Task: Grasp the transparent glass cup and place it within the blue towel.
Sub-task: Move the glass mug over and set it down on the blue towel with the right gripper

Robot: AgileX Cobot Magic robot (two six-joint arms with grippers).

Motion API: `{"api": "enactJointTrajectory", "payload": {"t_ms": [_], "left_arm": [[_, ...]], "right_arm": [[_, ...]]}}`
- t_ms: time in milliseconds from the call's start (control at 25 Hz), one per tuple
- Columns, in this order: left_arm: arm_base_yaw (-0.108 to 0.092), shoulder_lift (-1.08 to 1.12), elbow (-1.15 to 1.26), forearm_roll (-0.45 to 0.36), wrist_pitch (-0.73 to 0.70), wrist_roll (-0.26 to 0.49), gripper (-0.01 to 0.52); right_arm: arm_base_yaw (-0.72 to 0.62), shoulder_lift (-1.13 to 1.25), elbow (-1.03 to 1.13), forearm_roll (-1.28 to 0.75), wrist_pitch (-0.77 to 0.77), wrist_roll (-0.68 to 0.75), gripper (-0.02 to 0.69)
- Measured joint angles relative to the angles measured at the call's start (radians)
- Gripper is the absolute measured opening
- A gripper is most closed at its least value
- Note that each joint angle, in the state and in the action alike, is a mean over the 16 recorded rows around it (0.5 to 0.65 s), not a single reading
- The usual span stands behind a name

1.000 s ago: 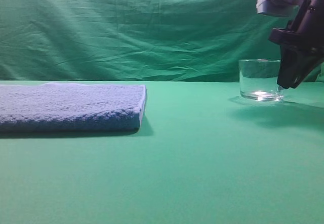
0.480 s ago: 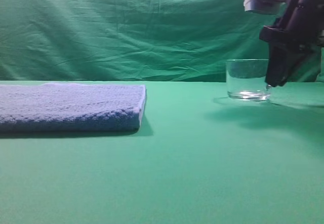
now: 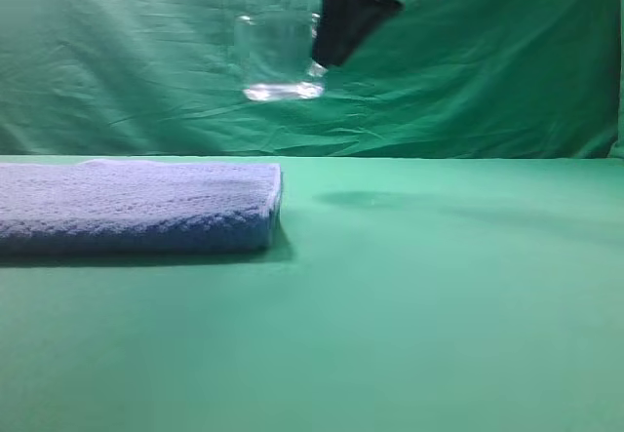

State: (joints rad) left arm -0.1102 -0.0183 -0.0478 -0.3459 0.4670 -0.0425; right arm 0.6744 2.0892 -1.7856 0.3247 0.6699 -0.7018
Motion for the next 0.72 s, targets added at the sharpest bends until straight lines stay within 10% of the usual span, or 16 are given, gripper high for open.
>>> {"api": "enactJointTrajectory", "payload": {"t_ms": [440, 720], "left_arm": [[0.0, 0.0, 0.0, 0.0, 0.0, 0.0, 0.0], [0.0, 0.0, 0.0, 0.0, 0.0, 0.0, 0.0]], "right_arm": [[0.154, 0.189, -0.12, 0.008, -0.028, 0.006, 0.107], [0.18, 0.229, -0.136, 0.013, -0.043, 0.028, 0.256]]}}
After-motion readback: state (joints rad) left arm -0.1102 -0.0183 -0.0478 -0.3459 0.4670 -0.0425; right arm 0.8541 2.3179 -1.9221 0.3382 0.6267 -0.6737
